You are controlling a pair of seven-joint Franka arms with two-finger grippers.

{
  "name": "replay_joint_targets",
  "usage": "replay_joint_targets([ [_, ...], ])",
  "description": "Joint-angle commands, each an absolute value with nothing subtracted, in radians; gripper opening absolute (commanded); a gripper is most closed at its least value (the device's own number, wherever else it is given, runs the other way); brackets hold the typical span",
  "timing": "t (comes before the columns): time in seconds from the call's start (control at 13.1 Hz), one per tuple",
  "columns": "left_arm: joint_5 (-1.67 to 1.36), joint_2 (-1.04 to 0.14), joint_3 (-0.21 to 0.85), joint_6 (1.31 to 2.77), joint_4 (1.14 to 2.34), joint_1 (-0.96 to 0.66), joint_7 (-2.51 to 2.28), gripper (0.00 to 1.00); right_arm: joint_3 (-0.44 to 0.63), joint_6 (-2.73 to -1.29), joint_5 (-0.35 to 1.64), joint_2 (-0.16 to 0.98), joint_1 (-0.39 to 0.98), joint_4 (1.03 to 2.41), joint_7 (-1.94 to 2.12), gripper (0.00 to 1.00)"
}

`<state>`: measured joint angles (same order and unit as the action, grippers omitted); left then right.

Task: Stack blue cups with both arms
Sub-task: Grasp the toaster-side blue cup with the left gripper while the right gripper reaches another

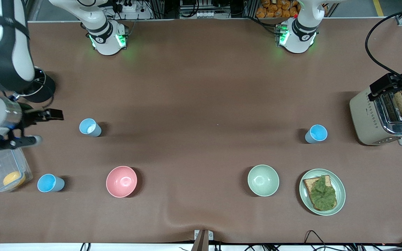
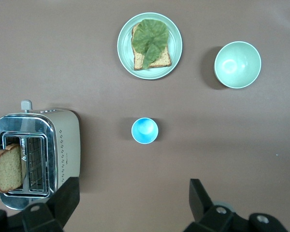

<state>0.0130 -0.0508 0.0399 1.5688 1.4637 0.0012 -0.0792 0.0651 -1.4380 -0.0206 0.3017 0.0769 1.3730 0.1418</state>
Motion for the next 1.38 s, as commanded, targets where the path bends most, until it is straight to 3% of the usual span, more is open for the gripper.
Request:
replay_joint_targets([
  [0.0,-0.008,-0.031,0.035,1.545,1.45,-0.002,-0.072,1.0,0.064,-1.498,-0.041,0.148,0.052,1.497,0.124,1.0],
  [0.31,-0.011,-0.051,0.021,1.536,1.48,0.037,-0.046,1.0,0.064,-1.519,-0.041,0.069,0.011,1.534,0.062,1.0],
  [0.54,0.001,-0.058,0.023,1.593,1.586,0.035,-0.043,1.0,0.063,-1.513,-0.034,0.038,0.009,1.566,-0.005,1.0],
  [0.84,0.011,-0.014,0.026,1.921,1.921,0.037,-0.043,1.0,0.063,-1.509,-0.029,0.038,0.009,1.566,-0.003,1.0],
  [1.07,0.046,-0.052,0.026,2.258,2.136,0.061,-0.038,1.0,0.063,-1.508,-0.028,0.041,0.009,1.566,-0.003,1.0],
  [1.15,0.046,-0.079,0.026,2.342,2.185,0.06,-0.038,1.0,0.063,-1.506,-0.028,0.041,0.009,1.566,-0.003,1.0],
  [1.3,0.048,-0.155,0.032,2.374,2.187,0.054,-0.038,1.0,0.063,-1.505,-0.028,0.044,0.012,1.566,-0.003,1.0],
])
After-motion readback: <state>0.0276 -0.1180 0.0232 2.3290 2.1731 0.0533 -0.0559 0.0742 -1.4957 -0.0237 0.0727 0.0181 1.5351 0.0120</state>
